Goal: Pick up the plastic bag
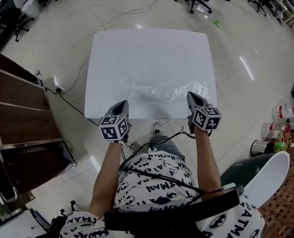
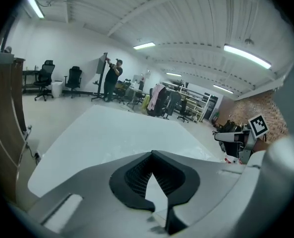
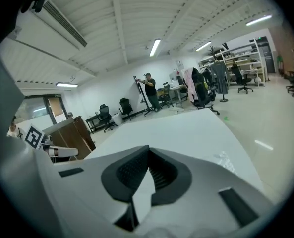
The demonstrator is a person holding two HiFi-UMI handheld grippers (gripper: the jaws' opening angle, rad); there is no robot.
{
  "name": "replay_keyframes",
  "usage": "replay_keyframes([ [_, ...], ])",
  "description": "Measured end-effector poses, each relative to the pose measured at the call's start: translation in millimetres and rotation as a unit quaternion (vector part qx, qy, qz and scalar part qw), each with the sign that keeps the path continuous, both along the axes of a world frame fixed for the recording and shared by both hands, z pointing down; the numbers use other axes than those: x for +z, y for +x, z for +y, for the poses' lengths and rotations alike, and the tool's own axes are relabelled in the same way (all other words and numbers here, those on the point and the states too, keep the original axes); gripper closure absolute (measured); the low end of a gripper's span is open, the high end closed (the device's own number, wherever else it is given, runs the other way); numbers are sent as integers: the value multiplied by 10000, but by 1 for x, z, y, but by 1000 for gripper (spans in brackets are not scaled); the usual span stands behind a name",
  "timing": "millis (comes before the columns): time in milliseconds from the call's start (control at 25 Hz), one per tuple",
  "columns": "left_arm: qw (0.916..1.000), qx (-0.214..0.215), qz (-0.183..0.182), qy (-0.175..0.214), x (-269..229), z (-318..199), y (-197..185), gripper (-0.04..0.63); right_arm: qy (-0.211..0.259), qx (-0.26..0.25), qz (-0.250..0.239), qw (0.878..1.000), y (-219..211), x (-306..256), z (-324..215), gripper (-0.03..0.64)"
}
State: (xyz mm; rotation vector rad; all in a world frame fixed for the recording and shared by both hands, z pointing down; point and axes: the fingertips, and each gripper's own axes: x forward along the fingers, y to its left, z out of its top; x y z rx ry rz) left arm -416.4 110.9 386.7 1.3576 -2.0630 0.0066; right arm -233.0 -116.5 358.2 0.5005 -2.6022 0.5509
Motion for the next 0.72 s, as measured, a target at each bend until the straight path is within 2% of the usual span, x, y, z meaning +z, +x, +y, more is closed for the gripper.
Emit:
replay_keyframes([
  [120, 9993, 73, -257, 253, -24, 0, 3, 592, 390, -135, -220, 9989, -25, -33, 23, 617],
  [280, 9978, 181, -492, 404, -50, 23, 12, 592, 788, -284, -245, 9962, -33, -63, 69, 617],
  [520, 9953, 342, -600, 676, -77, 49, 24, 592, 963, -244, -184, 9949, -29, -72, 130, 617],
  [720, 9939, 450, -671, 756, -92, 56, 41, 592, 930, -167, -70, 9955, -9, -67, 152, 617],
])
